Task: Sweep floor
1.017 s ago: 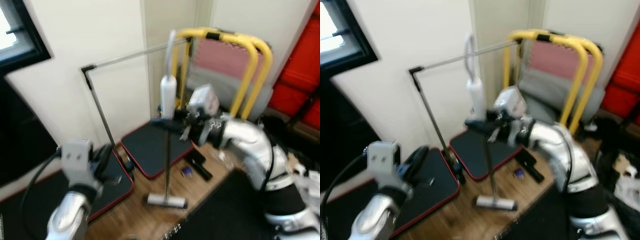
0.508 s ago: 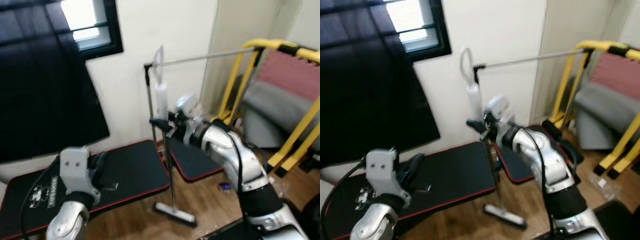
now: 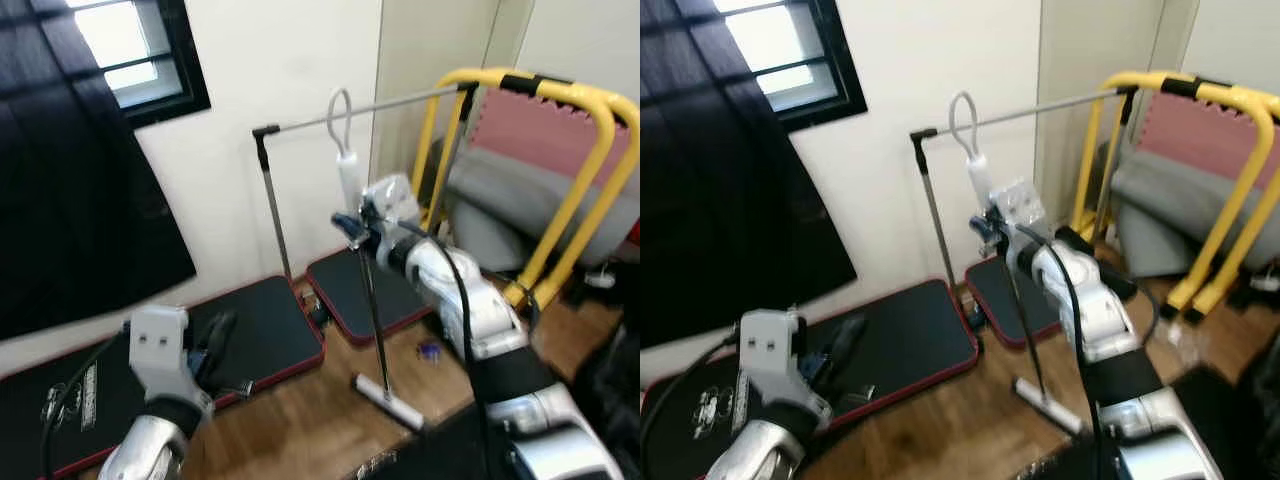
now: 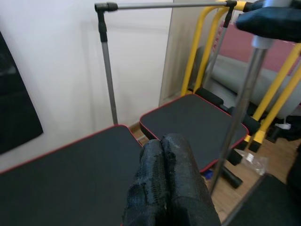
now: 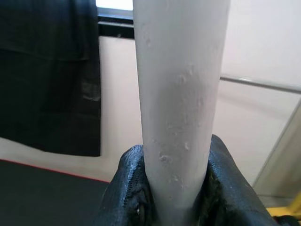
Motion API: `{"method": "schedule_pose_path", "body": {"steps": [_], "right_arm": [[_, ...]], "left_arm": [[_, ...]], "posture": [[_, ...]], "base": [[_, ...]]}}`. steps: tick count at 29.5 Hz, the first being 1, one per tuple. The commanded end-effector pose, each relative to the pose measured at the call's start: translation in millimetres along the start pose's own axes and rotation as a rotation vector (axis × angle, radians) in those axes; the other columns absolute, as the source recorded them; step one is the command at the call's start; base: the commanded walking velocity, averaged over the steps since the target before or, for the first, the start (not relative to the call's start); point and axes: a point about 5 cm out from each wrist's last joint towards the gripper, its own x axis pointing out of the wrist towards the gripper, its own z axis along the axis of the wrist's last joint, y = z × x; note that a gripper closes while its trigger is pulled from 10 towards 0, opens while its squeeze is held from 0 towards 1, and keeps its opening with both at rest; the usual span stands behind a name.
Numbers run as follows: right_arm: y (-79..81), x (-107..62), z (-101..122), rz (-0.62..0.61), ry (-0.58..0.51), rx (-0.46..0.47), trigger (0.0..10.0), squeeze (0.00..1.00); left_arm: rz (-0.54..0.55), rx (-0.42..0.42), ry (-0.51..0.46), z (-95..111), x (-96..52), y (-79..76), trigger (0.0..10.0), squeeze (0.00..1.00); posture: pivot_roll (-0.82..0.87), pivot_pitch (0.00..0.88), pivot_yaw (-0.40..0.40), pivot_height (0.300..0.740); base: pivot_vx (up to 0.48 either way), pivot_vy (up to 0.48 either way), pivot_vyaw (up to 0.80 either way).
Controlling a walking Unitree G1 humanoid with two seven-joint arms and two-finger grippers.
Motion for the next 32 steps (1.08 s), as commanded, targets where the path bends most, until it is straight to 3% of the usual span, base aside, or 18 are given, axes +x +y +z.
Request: {"method": "schedule_pose_path", "body": {"steps": [1, 2, 7, 12, 17, 26, 29, 30, 31, 32], "right_arm": [[1.5, 4.8, 18, 0.015, -0.086, -0.007, 10.0, 0.0], [6.2, 13.4, 24, 0.035, -0.112, -0.006, 10.0, 0.0], [9.3, 23.6, 34, 0.022, -0.151, -0.017, 10.0, 0.0], [5.4, 37.8, 52, -0.065, -0.233, -0.107, 10.0, 0.0], [-0.8, 49.5, 66, -0.14, -0.278, -0.079, 10.0, 0.0], [2.8, 61.3, 76, -0.217, -0.316, -0.135, 10.0, 0.0], [12.1, 66.1, 79, -0.231, -0.336, -0.178, 10.0, 0.0], [23.0, 68.1, 78, -0.206, -0.36, -0.174, 10.0, 0.91], [23.0, 68.1, 78, -0.206, -0.36, -0.174, 10.0, 0.91], [37.7, 70.2, 75, -0.169, -0.378, -0.182, 10.0, 1.0]], "left_arm": [[-0.033, -0.011, 0.008, 1, -2.0, -2.6, 10.0, 0.0], [-0.032, -0.037, 0.007, 4, -7.0, -6.0, 10.0, 0.0], [-0.03, -0.057, 0.0, 8, -14.6, -13.1, 10.0, 0.0], [-0.032, -0.074, -0.003, 14, -24.2, -22.3, 10.0, 0.0], [-0.039, -0.1, -0.004, 19, -31.8, -30.6, 10.0, 0.0], [-0.045, -0.122, -0.005, 26, -40.8, -40.0, 10.0, 0.0], [-0.048, -0.127, -0.003, 28, -44.4, -44.3, 10.0, 0.0], [-0.047, -0.129, -0.002, 29, -46.0, -46.2, 10.0, 0.0], [-0.047, -0.129, -0.002, 29, -46.0, -46.2, 10.0, 0.0], [-0.046, -0.129, 0.0, 30, -47.4, -47.6, 10.0, 0.0]], "posture": [[-0.06, 0.174, -0.001, 0.74], [-0.06, 0.198, -0.014, 0.74], [-0.06, 0.225, -0.034, 0.74], [-0.06, 0.272, -0.063, 0.74], [-0.04, 0.305, -0.084, 0.74], [-0.03, 0.343, -0.111, 0.74], [-0.03, 0.354, -0.12, 0.74], [-0.02, 0.359, -0.126, 0.74], [-0.02, 0.359, -0.126, 0.74], [-0.02, 0.36, -0.127, 0.74]], "base": [[0.0, 0.0, 0.0], [0.0, 0.0, 0.0], [0.0, 0.0, 0.0], [0.0, 0.0, 0.0], [0.0, 0.0, 0.0], [0.0, 0.0, 0.0], [0.0, 0.0, 0.0], [0.0, 0.0, 0.0], [0.0, 0.0, 0.0], [0.0, 0.0, 0.0]]}}
